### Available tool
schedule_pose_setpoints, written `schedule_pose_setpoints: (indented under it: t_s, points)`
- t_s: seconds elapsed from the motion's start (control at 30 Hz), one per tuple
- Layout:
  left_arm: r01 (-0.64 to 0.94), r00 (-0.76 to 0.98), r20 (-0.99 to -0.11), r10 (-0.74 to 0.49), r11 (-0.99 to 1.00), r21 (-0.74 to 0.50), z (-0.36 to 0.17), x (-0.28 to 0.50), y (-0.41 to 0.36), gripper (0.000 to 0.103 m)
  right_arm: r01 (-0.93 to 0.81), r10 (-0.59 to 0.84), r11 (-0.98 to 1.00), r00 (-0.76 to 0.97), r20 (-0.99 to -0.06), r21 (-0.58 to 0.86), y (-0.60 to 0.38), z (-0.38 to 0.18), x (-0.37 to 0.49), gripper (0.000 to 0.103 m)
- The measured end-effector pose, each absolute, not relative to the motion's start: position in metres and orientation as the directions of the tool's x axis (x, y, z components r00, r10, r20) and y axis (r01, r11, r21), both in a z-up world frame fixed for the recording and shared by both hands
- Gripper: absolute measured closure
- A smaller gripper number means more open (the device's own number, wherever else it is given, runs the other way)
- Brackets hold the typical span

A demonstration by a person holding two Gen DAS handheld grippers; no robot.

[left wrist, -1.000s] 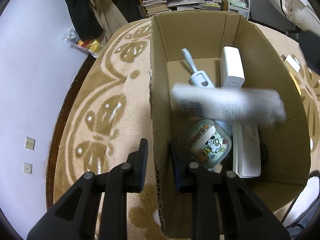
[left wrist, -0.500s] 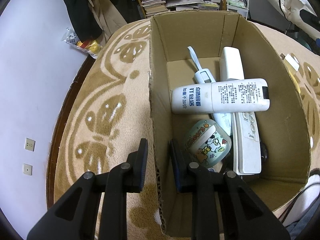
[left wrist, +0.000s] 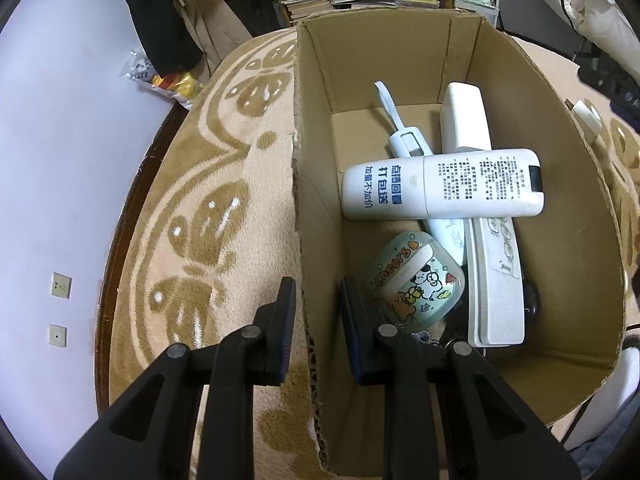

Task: Organize rigid objects
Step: 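Move the open right gripper back over the white square charger, then grasp the white square charger with the right gripper and lift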

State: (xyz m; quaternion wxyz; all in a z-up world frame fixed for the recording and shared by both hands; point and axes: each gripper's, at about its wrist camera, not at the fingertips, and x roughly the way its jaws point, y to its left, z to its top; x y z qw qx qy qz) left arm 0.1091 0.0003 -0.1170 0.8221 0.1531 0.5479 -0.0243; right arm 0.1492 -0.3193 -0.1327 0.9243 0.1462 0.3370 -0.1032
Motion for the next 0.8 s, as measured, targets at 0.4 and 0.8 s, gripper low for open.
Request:
schedule_pose_setpoints:
  t_s: [0.4,0.8]
  points:
    - [0.230,0.462,-0.863,0.207,0.911,0.341,-0.123,0.099,-0.015,0.082,0.360,-0.129,0.912,0.705,-0.697,0.195,-0.348,-0.170,0.163,0.029]
    - [0.230,0.459,-0.866,0.199,0.914,0.333,-0.122,0.100,-0.012,0.082,0.347,-0.153,0.927,0.703,-0.695,0.146,-0.349,-0.169,0.163,0.032]
